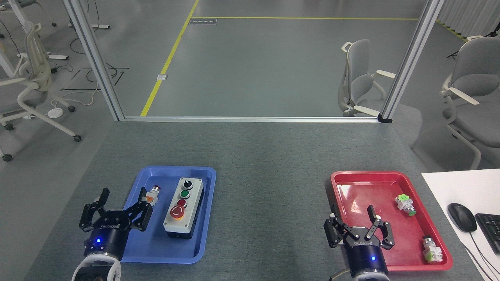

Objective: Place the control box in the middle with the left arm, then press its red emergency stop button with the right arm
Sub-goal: 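Move the left gripper over the gray control box in the blue tray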

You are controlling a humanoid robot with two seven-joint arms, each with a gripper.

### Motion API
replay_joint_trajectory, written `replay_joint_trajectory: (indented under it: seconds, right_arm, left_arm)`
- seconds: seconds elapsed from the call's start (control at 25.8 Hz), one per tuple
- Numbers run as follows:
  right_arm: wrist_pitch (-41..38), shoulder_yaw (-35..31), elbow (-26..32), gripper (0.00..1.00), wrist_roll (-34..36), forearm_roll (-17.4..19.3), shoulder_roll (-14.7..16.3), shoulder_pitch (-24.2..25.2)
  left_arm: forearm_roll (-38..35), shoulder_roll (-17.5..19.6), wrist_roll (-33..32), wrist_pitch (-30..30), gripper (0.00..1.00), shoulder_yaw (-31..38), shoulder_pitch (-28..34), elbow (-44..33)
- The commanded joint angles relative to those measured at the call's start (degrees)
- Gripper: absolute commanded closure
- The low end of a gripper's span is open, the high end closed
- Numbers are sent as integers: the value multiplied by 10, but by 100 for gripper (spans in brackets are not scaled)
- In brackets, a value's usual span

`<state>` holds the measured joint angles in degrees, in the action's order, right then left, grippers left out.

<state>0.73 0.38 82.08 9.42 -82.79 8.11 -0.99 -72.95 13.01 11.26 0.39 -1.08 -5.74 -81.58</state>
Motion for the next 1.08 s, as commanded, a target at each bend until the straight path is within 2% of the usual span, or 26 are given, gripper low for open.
replay_joint_trajectory:
  seconds: [0.0,0.12,0.35,0.58,0.74,0.85,1.05]
  right_arm:
    - [-1,0,-1,2,0,0,2,0]
    - [-1,0,-1,2,0,0,2,0]
    - [0,0,-4,2,0,0,-2,-1]
    - [11,8,-4,3,1,2,8,-5]
    - [14,9,-10,2,1,3,7,-8]
    - [12,8,-13,2,1,3,6,-10]
    - [12,13,-13,3,0,4,14,-10]
  left_arm:
    - [1,-2,4,1,1,4,1,1]
    - [5,-4,25,4,1,12,1,2]
    - [6,-3,25,-11,1,19,18,-1]
    - [5,-4,25,-63,1,20,105,-45]
    - [-10,-17,32,-58,1,-1,146,-75]
    - [-60,-33,30,-46,1,-17,146,-76]
    - [-184,-89,23,8,1,-57,145,-67]
